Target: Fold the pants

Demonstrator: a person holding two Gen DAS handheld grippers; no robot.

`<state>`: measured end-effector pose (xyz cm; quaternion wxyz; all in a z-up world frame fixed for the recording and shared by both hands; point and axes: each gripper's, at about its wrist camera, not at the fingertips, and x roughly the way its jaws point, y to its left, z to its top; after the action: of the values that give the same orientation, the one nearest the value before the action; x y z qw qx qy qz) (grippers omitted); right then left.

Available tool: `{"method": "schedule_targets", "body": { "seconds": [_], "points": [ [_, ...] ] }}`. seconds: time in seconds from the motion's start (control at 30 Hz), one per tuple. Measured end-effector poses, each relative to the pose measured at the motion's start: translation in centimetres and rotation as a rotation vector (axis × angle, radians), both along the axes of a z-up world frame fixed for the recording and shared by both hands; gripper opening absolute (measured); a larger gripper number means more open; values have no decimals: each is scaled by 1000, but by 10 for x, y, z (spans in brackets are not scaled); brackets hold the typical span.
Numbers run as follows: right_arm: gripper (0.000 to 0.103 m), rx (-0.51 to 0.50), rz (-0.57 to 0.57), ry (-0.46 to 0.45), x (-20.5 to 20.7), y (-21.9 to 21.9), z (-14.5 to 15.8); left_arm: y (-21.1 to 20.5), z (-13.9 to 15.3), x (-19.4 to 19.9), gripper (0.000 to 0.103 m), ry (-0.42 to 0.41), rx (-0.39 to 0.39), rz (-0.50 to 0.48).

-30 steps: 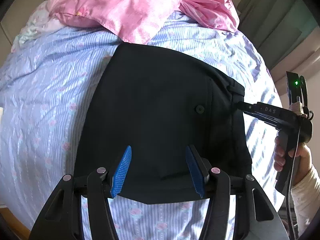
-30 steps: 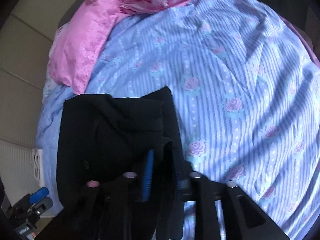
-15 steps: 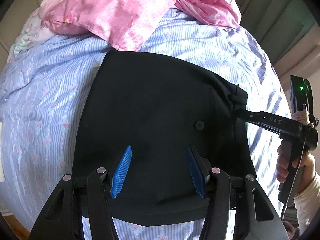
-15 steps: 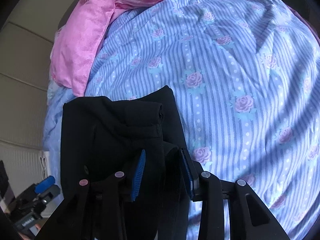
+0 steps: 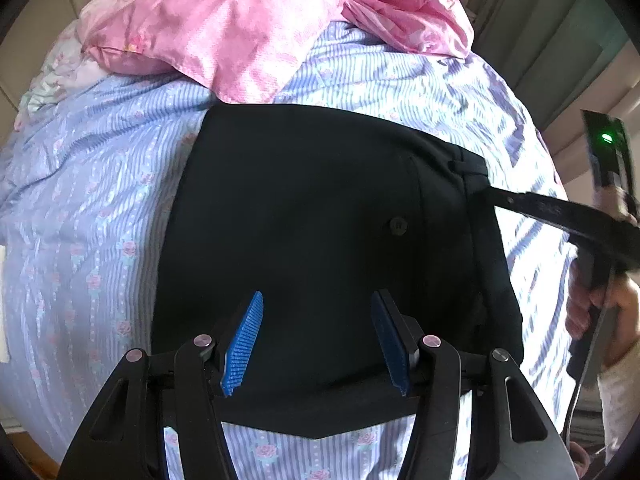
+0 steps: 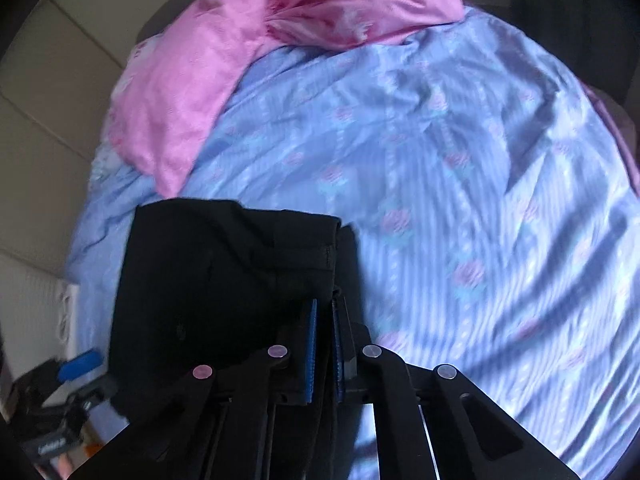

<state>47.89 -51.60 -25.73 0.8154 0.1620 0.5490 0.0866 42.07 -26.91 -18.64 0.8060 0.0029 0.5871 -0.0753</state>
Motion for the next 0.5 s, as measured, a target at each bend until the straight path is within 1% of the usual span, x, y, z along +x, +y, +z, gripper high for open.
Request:
{"method": "schedule_targets", "body": {
  "seconds": [0.1, 0.17, 0.2, 0.23, 0.27, 0.3, 0.4, 0.47, 0.5],
  "points": [
    [7, -29, 10, 20, 16, 2, -10, 1, 3, -3, 55, -10, 7, 6],
    [10, -29, 23, 23, 20, 4, -13, 3, 4, -5, 55, -15, 15, 20],
    [15, -39, 26, 17, 19, 4, -12, 4, 5, -7, 55, -14, 14, 24],
    [26, -60, 23, 9, 17, 4, -11, 5, 5, -8, 55, -13, 15, 25],
    [41, -95, 5, 4, 14, 2, -7, 6, 6, -10, 55, -14, 18, 26],
    [46, -107, -11, -3, 11, 1, -4, 7, 7, -13, 56, -17, 22, 25],
    [54, -80, -53, -57, -7, -7, 18, 15, 13, -22, 58, -26, 25, 42],
    [73, -84, -72, -102, -22, -8, 35, 21, 19, -28, 63, -37, 20, 46],
    [76, -89, -73, -130, -33, -7, 45, 22, 20, -30, 64, -43, 24, 46]
  ]
}}
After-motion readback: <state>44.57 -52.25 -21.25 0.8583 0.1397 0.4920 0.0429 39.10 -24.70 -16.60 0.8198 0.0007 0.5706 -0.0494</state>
